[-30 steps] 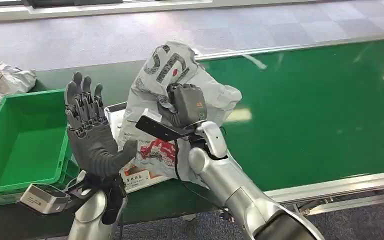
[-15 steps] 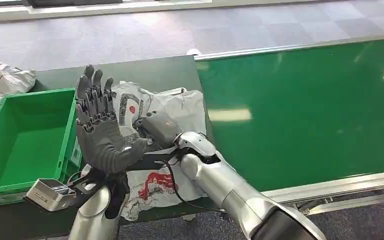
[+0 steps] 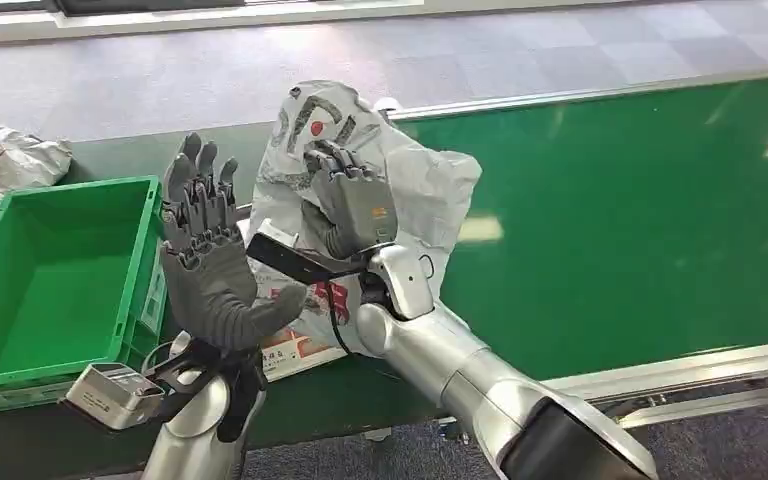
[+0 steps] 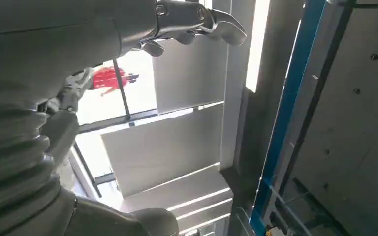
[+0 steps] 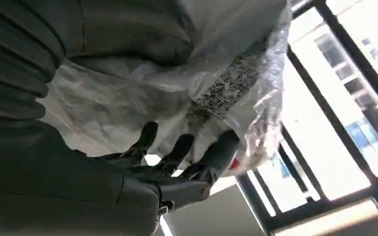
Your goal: Moved the parcel from conveyor to table for the left to box.
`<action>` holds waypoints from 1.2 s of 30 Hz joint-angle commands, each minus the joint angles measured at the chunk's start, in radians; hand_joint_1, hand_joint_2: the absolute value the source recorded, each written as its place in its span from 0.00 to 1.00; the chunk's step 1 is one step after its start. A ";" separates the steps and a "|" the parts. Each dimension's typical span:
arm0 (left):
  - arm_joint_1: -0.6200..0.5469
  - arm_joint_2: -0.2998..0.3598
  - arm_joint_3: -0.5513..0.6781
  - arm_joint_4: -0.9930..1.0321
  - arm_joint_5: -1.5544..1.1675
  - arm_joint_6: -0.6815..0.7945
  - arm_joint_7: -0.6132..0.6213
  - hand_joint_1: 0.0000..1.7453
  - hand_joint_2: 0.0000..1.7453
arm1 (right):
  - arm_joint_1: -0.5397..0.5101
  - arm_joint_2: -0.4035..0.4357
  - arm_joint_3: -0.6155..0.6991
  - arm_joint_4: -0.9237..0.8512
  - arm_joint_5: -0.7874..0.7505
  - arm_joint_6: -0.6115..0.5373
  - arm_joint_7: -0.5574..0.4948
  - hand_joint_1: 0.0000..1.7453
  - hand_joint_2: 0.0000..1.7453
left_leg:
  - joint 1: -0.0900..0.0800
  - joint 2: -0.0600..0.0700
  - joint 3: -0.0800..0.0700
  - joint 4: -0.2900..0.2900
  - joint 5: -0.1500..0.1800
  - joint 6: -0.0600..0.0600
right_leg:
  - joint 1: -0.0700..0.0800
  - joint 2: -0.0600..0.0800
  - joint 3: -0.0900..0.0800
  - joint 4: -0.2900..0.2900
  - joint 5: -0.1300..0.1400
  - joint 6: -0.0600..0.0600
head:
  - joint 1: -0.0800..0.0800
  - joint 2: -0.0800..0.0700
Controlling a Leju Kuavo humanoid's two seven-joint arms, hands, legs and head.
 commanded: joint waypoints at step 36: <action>0.050 0.015 0.021 0.011 -0.124 0.047 0.004 0.00 1.00 | 0.403 -0.019 -0.790 -0.925 0.620 -0.010 0.064 0.00 1.00 | 0.000 -0.004 -0.001 -0.001 0.000 0.001 | -0.001 -0.002 0.002 -0.001 0.000 -0.001 | 0.000 0.000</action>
